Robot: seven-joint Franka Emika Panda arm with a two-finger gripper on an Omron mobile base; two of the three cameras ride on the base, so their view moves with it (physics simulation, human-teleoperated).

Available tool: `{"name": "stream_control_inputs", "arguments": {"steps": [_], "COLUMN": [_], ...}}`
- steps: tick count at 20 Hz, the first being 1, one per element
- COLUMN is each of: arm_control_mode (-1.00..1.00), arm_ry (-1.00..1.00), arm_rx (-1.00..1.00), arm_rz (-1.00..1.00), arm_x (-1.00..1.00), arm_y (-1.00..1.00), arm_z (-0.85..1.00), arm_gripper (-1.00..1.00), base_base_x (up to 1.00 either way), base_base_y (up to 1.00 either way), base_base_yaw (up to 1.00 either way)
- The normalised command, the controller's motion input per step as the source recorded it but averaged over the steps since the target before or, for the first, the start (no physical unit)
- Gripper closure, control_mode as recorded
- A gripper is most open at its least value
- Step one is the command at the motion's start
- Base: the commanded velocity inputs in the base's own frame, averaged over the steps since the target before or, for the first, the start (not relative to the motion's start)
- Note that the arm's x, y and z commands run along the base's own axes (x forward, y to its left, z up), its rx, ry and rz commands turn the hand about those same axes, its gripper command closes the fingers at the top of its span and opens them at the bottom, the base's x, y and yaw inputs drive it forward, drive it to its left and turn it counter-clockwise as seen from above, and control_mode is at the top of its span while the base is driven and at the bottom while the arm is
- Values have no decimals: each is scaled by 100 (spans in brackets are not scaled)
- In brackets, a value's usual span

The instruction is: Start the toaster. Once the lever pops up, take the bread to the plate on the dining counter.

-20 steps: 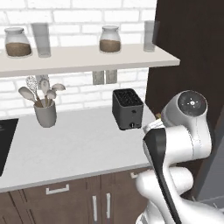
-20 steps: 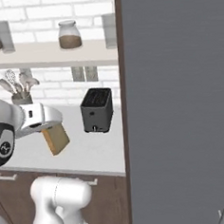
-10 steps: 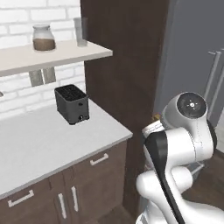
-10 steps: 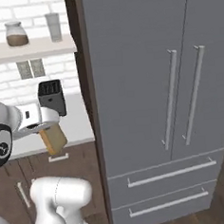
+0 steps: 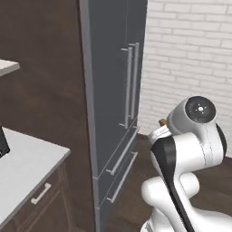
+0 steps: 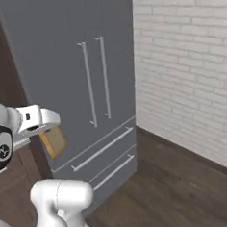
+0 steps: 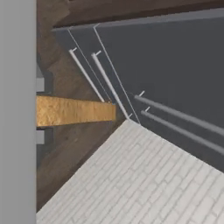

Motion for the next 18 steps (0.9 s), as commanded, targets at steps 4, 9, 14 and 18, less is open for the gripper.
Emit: {"name": "stream_control_inputs", "arguments": {"steps": [4,9,14,18], "arm_control_mode": [100,100,100,100], "arm_ry": [0,0,0,0], "arm_rx": [0,0,0,0], "arm_rz": [0,0,0,0], "arm_x": [0,0,0,0], "arm_y": [0,0,0,0], "arm_z": [0,0,0,0], "arm_gripper": [100,100,100,100], "base_base_x": [-4,0,0,0], "base_base_y": [0,0,-1,-8], "base_base_yaw": [-89,-90,-88,-82]}}
